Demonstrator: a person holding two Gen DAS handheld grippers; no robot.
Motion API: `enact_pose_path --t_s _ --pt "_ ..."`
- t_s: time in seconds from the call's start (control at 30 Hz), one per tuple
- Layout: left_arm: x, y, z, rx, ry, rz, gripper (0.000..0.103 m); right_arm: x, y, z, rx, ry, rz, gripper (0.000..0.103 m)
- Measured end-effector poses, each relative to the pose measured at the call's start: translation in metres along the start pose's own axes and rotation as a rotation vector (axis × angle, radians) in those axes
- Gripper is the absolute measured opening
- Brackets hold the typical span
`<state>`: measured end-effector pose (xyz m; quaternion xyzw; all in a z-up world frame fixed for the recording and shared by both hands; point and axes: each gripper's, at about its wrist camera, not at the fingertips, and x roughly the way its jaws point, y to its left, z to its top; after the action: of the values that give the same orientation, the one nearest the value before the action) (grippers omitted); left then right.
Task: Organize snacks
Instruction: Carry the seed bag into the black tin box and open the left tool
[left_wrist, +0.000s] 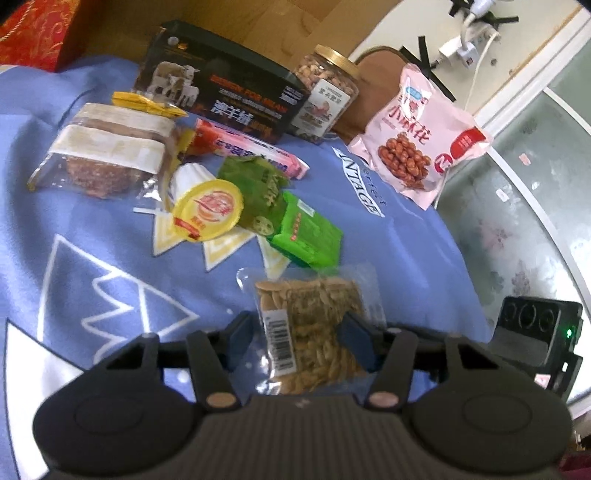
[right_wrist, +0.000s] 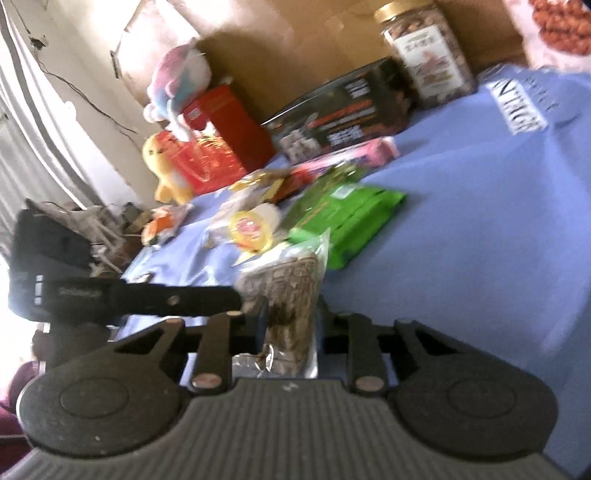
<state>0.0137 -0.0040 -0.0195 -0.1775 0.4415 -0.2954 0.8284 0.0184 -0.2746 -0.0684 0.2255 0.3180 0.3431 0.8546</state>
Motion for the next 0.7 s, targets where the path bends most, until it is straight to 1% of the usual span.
enact_pose_path --t_s 0.1,0.2,0.33,0.43,0.7 --pt "-0.004 0.002 0.000 -0.005 -0.018 0.015 0.053 0.006 0.009 -0.002 -0.011 0.019 0.025 0.022" --pt "-0.012 0.003 0.000 -0.007 -0.044 0.009 0.051 0.006 0.017 -0.001 -0.033 0.008 0.031 0.020" --pt "-0.019 -0.001 0.001 0.008 -0.069 0.000 0.050 0.001 0.025 0.001 -0.055 -0.011 0.059 0.017" --pt "-0.020 -0.006 0.001 0.024 -0.078 -0.006 0.050 0.000 0.030 0.001 -0.078 -0.020 0.049 0.017" --pt "-0.021 -0.008 0.008 0.033 -0.083 -0.011 0.050 0.000 0.030 0.003 -0.068 -0.039 0.047 0.017"
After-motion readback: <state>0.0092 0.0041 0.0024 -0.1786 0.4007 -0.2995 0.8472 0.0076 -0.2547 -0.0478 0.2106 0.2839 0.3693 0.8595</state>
